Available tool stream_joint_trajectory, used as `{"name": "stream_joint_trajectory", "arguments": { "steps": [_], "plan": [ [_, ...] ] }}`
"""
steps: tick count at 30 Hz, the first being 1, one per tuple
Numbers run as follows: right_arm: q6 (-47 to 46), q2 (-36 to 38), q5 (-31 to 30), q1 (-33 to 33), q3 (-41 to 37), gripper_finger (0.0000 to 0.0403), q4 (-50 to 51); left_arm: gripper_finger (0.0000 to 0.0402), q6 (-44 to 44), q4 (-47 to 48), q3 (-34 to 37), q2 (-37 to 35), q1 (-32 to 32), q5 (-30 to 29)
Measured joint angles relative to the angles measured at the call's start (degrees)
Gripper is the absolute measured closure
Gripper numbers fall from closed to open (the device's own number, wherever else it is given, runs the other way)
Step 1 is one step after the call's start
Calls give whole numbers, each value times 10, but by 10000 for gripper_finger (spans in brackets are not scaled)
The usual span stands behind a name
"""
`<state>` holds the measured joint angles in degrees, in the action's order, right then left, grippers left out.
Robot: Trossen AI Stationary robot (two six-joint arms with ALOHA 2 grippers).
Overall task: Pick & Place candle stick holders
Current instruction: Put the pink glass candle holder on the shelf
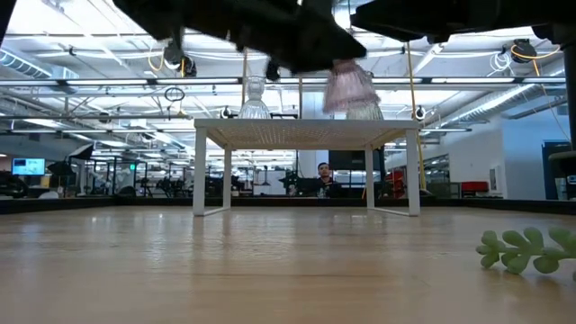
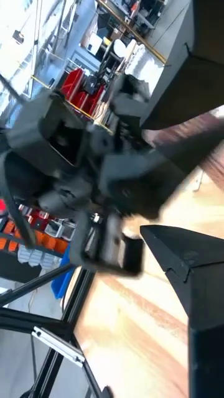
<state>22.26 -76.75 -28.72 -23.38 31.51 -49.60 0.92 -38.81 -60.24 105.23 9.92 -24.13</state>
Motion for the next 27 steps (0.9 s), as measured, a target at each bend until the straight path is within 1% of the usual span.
{"name": "stream_joint_trajectory", "arguments": {
  "steps": [3, 5, 7, 9, 12, 14, 17, 22, 27],
  "plan": [
    [17, 0, -1, 0, 0, 147, -4, 265, -1, 19, -5, -29, 4, -54],
    [29, 0, -1, 0, 0, 147, -13, 256, -1, 51, -4, -51, 6, -100],
    [31, 0, 0, 0, 0, 147, -17, 246, 10, 68, -4, -65, 3, -132],
    [31, 0, 0, 0, 0, 147, -25, 246, 21, 78, -4, -75, -4, -154],
    [37, 0, 0, 0, 0, 147, -26, 258, 11, 72, -4, -77, -27, -148],
    [40, 0, 1, 0, 0, 147, -28, 263, -9, 75, -4, -71, -45, -129],
    [40, 0, 2, 0, 0, 147, -29, 262, -32, 80, -4, -60, -66, -114],
    [40, 0, 2, 0, 0, 147, -29, 242, -33, 78, -4, -54, -88, -109],
    [40, 0, 2, 0, 0, 147, -28, 256, -41, 79, -4, -53, -100, -99]
  ]
}}
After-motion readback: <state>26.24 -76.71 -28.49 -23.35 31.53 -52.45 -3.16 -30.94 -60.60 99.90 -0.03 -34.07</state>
